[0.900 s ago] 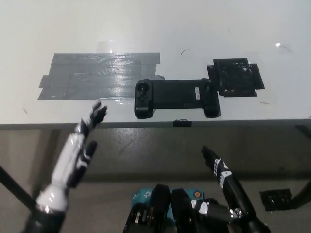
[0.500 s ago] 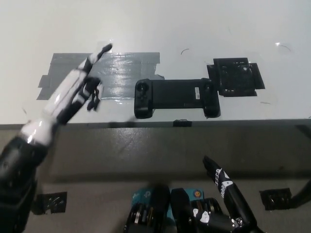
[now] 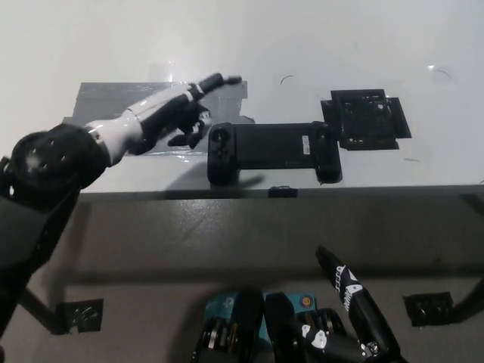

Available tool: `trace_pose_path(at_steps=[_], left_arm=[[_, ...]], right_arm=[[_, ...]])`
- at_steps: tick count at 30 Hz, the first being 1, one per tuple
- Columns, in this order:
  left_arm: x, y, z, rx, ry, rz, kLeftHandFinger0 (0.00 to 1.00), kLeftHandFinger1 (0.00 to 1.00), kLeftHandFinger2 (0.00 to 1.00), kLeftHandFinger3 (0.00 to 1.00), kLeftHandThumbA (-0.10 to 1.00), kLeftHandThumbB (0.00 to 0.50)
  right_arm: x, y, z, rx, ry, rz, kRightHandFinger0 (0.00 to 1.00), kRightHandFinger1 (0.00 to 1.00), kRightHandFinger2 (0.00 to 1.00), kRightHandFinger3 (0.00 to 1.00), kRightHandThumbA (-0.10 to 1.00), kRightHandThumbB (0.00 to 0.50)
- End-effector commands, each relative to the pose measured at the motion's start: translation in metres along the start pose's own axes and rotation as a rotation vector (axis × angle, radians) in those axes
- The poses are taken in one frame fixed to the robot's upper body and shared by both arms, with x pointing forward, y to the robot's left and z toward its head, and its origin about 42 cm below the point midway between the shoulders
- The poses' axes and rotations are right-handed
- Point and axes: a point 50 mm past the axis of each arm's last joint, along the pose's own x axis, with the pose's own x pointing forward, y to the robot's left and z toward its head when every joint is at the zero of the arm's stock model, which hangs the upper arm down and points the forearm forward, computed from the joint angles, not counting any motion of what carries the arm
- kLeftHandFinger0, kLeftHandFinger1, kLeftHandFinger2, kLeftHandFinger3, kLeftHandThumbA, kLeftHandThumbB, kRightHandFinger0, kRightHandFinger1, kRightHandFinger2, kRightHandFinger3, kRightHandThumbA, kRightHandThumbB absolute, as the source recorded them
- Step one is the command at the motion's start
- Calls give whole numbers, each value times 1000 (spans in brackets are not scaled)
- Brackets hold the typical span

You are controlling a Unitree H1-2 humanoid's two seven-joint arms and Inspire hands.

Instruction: A controller is being placed at the center of the desk near the left hand and the robot uses its left hand's index finger to press a button at the left area of the controller

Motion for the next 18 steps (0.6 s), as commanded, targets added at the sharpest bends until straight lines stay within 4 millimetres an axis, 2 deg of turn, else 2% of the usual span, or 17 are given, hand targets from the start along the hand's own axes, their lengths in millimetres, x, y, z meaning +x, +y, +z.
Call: trace_pose_path(at_steps=[1,2,3,4,5,7,10,11,12,15,18], left_arm=[[-2,28,21,19,172,-241,0,0,11,1000,1000,446],[-2,28,20,23,183,-247,0,0,16,1000,1000,450],[-2,29,19,31,196,-257,0,0,65,1000,1000,440],[-2,30,19,40,214,-266,0,0,159,1000,1000,445],[-2,32,18,47,226,-266,0,2,198,1000,1000,451],[-4,36,16,54,247,-263,0,49,343,1000,1000,465],[-6,45,17,52,265,-258,1,42,381,1000,1000,474],[-7,47,15,55,277,-249,0,75,428,1000,1000,486],[-8,52,17,57,284,-242,0,85,431,1000,1000,476],[-10,63,22,64,296,-223,0,10,349,1000,1000,476],[-6,71,28,57,301,-209,0,51,391,1000,1000,485]], right_arm=[[3,1,17,-32,-94,20,1000,1000,1000,1000,822,219],[4,1,18,-32,-95,19,1000,1000,1000,1000,822,220],[4,1,18,-28,-99,19,1000,1000,1000,1000,801,209],[6,1,18,-28,-102,20,1000,1000,1000,1000,794,202],[7,0,19,-31,-104,20,1000,1000,1000,1000,790,196],[9,-1,20,-38,-111,23,1000,1000,1000,1000,786,194],[13,-3,24,-54,-114,36,1000,1000,1000,1000,781,204],[10,-2,24,-55,-106,44,1000,1000,1000,1000,773,199],[12,-1,24,-55,-105,47,1000,1000,1000,1000,771,198],[14,-1,26,-60,-108,60,1000,1000,1000,1000,757,200],[16,-2,27,-63,-110,57,1000,1000,1000,1000,752,201]])
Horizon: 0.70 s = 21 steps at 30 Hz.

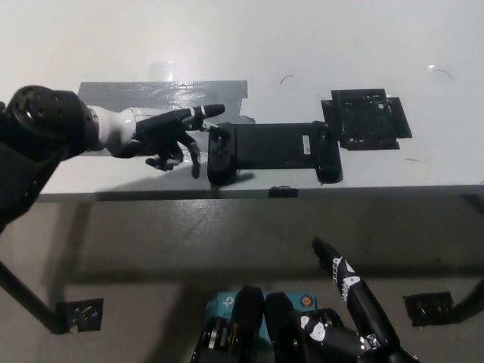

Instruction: A controller is being placed at the center of the desk near the left hand and the robot uses its left hand's index finger to press a button at the left area of the controller

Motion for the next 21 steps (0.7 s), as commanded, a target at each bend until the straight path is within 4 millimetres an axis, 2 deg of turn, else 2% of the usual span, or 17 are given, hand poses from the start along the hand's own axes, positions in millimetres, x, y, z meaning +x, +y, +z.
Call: trace_pose_path(at_steps=[1,7,10,12,15,19,20,21], left_arm=[[-24,30,28,32,8,35,0,68,397,1000,1000,487],[-18,31,29,30,28,37,0,99,401,1000,1000,496],[-13,30,32,34,35,23,2,123,412,1000,1000,473],[-6,28,32,28,38,15,4,125,410,1000,1000,475],[5,20,28,51,72,-1,30,180,467,1000,1000,475],[29,8,16,26,133,-40,1,105,423,1000,1000,488],[31,8,16,26,138,-39,0,104,420,1000,1000,494],[37,5,13,33,160,-37,0,45,369,1000,1000,498]], right_arm=[[7,-1,15,-20,-63,17,1000,1000,1000,1000,751,202],[8,1,16,-16,-67,18,1000,1000,1000,1000,737,194],[11,0,17,-24,-68,15,1000,1000,1000,1000,735,200],[12,-1,18,-27,-70,12,1000,1000,1000,1000,736,208],[11,-1,17,-26,-69,15,1000,1000,1000,1000,731,205],[12,1,17,-17,-71,21,1000,1000,1000,1000,707,202],[13,1,17,-18,-73,21,1000,1000,1000,1000,705,203],[13,1,18,-19,-72,19,1000,1000,1000,1000,708,210]])
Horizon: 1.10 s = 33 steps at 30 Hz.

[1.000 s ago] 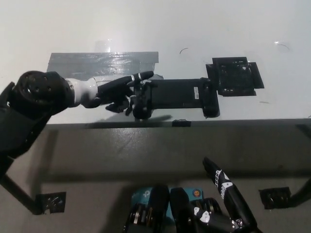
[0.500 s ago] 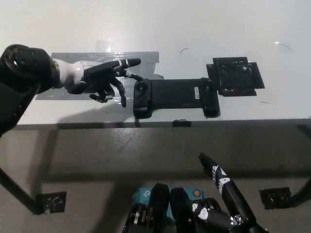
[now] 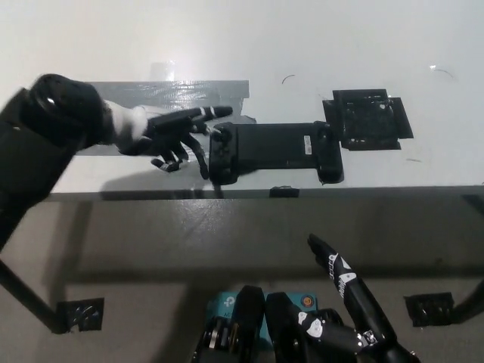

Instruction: A controller is being placed at the center of the desk near the left hand and the robot uses its left hand's index finger to press a button at the left area of the controller

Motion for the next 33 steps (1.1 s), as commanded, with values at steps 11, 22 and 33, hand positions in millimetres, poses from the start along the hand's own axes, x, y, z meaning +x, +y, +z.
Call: trace_pose_path(at_steps=[11,22,33], left_arm=[[11,6,10,36,87,49,0,1,307,1000,1000,495],[-12,28,19,-20,25,79,0,0,240,1000,1000,484],[-35,41,12,-21,21,122,133,95,409,1000,1000,478]], right_arm=[[15,-2,18,-13,-75,9,1000,1000,1000,1000,701,199],[18,-5,20,-17,-81,0,1000,1000,1000,1000,717,213],[21,-6,20,-15,-82,3,1000,1000,1000,1000,690,203]])
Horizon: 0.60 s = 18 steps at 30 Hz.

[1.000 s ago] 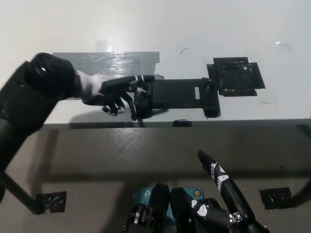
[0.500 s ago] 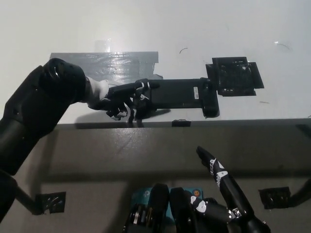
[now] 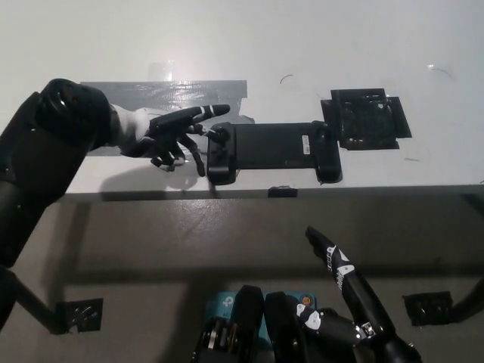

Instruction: A controller is being placed at the center of the desk near the left hand and the robot uses its left hand's index finger to press a button at the left area of the controller

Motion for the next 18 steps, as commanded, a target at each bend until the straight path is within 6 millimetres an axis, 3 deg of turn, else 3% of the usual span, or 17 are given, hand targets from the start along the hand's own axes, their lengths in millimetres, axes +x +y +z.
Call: trace_pose_path(at_steps=[1,2,4,5,6,14,18], left_arm=[[-33,25,22,43,-18,60,148,107,442,1000,1000,477],[-30,20,19,47,-17,52,221,111,447,1000,1000,476],[-24,14,17,43,-26,32,84,81,423,1000,1000,460],[-21,11,14,39,-22,23,5,20,355,1000,1000,472],[-18,10,13,28,-21,13,0,1,321,1000,1000,480],[-9,7,13,1,-24,6,0,45,418,1000,1000,500],[-9,8,13,1,-19,18,0,54,416,1000,1000,500]], right_arm=[[9,-3,14,-4,-57,-2,1000,1000,1000,1000,689,202],[3,-3,13,-6,-50,-2,1000,1000,1000,1000,690,202],[-1,-5,13,-19,-48,-5,1000,1000,1000,1000,691,202],[-2,-5,13,-22,-49,-3,1000,1000,1000,1000,692,204],[-2,-5,13,-21,-48,-2,1000,1000,1000,1000,691,206],[3,-5,14,-22,-61,-2,1000,1000,1000,1000,678,207],[7,-5,15,-19,-66,-2,1000,1000,1000,1000,665,211]])
